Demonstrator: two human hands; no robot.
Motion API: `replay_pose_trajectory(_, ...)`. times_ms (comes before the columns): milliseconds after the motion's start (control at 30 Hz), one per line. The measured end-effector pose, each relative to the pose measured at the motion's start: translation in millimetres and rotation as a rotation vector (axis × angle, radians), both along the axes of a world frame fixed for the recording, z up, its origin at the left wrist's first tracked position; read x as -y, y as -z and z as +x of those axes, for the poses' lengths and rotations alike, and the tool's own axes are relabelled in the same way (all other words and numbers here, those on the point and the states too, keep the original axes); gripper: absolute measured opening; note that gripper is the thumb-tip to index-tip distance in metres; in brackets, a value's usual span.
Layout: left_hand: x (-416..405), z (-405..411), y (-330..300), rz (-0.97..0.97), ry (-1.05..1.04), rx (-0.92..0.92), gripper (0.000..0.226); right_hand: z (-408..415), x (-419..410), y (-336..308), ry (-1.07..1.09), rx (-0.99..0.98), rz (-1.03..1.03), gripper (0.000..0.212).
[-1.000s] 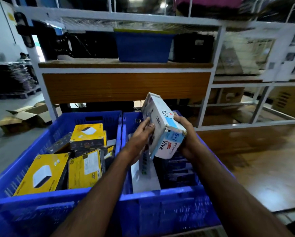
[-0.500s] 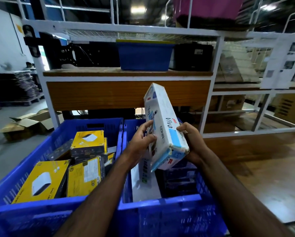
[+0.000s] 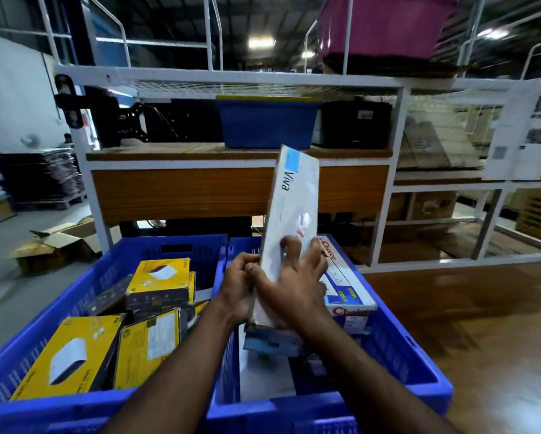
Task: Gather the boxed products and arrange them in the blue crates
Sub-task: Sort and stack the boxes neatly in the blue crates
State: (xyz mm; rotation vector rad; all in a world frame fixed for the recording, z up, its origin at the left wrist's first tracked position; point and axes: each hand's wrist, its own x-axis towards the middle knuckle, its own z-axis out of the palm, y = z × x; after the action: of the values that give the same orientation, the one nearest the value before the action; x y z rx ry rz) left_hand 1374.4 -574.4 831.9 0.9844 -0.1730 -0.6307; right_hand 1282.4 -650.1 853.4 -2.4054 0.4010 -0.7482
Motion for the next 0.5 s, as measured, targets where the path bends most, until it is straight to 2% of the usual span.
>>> replay_pose_trajectory(100, -3, -4, 1, -0.062, 0.025, -0.001, 0.057, 2, -6, 0, 0.014, -0.001, -0.067, 0.07)
replay_pose_trajectory(200, -4, -5, 3, -0.073, 0.004, 0.007, 0.047, 0, -6, 0, 0.022, 0.01, -0.113, 0.072)
replay_pose_trajectory(300, -6, -3, 7, -0.103, 0.02, 0.005, 0.051, -5, -1, 2, -0.021, 0.052, -0.054, 0.07)
replay_pose_trajectory(367, -6, 3, 10, -0.138, 0.02, 0.003, 0.051, 1, 18, 1, -0.097, 0.127, 0.145, 0.072)
replay_pose_trajectory(400, -4, 5, 11, -0.119, 0.005, 0.014, 0.048, 3, 30, -4, -0.158, 0.181, 0.318, 0.074)
replay_pose_trajectory(433, 0, 6, 13, -0.001, -0.032, 0.063, 0.041, 5, 47, -9, -0.227, 0.238, 0.536, 0.077)
replay_pose_trajectory(467, 4, 6, 18, 0.194, -0.085, 0.151, 0.032, 8, 65, -12, -0.304, 0.268, 0.759, 0.08)
replay_pose_trajectory(500, 9, 8, 25, 0.468, -0.159, 0.272, 0.024, 7, 82, -14, -0.379, 0.258, 0.978, 0.079)
